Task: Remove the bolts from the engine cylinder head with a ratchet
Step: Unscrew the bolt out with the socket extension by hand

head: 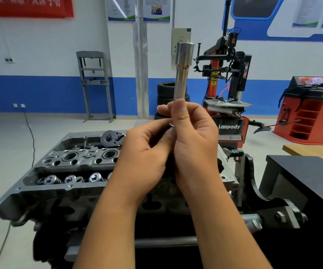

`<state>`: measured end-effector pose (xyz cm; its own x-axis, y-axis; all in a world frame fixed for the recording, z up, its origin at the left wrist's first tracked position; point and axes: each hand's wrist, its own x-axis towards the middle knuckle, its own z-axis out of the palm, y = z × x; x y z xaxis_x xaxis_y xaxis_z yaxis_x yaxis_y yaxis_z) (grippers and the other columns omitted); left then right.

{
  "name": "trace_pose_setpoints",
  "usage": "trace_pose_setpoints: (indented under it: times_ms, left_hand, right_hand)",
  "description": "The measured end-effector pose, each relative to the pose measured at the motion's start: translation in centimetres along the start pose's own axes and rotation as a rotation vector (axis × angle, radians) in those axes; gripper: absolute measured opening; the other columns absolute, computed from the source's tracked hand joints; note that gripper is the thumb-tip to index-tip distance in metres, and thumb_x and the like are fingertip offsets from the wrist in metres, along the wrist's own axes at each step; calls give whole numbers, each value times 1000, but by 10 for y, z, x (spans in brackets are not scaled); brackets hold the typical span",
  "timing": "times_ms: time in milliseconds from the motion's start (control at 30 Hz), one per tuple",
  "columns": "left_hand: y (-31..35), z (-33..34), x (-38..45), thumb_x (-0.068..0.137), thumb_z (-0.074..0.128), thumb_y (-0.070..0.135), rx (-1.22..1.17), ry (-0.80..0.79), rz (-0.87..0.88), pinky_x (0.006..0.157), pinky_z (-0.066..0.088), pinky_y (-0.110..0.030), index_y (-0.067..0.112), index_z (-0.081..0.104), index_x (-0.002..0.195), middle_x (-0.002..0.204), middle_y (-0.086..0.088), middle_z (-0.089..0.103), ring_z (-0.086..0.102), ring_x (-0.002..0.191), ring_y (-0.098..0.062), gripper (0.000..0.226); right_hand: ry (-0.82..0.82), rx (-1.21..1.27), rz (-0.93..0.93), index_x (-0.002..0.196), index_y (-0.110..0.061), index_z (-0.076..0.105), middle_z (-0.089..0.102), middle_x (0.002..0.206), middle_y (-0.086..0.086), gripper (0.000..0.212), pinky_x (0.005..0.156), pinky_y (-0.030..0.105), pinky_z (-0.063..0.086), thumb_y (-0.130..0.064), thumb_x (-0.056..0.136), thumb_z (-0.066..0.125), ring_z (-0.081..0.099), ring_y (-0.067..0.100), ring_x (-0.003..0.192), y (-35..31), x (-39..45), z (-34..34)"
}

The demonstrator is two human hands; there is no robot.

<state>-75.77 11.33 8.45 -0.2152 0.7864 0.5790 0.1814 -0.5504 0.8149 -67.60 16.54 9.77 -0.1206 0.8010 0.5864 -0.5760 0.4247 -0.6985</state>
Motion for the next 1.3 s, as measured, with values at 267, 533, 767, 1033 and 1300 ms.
trace_pose_setpoints:
  times_ms: [267, 533, 767, 1033, 1300]
  left_hand:
    - [-3, 1, 2, 87, 80, 7, -6, 168, 22, 78, 63, -27, 20, 77, 103, 95, 3, 81, 78, 92, -14, 20]
    - [3, 0, 2, 103, 59, 10, -118, -7, -26, 98, 58, -28, 25, 74, 119, 114, 5, 79, 74, 112, -13, 27]
    - [-2, 1, 2, 86, 81, 7, 3, 181, -5, 75, 64, -30, 21, 76, 104, 96, 1, 80, 77, 93, -17, 23]
    - [2, 1, 2, 98, 67, 7, -61, 79, -18, 86, 63, -28, 28, 75, 112, 103, 5, 80, 77, 102, -14, 26]
    - [0, -2, 1, 93, 71, 16, -93, 52, -15, 80, 62, -26, 26, 75, 113, 104, 1, 80, 76, 102, -17, 23]
  right_hand:
    - [-9, 67, 67, 89, -22, 71, 78, 91, 6, 27, 86, 49, 63, -47, 79, 76, 75, 21, 86, -3, -2, 0]
    - [12, -15, 31, 88, -13, 77, 76, 87, 1, 40, 79, 29, 61, -50, 85, 63, 71, 13, 85, -2, 0, 0]
    - [-4, 25, 54, 91, -17, 70, 77, 96, 13, 35, 85, 59, 62, -46, 74, 80, 75, 25, 87, -2, -1, -1]
    - [3, 38, 62, 90, -15, 76, 77, 92, 4, 38, 87, 43, 63, -50, 83, 66, 74, 19, 90, -2, 0, -1]
    - [-16, 22, 33, 84, -24, 73, 76, 94, 6, 29, 86, 60, 61, -51, 77, 73, 73, 24, 87, -2, -2, -1]
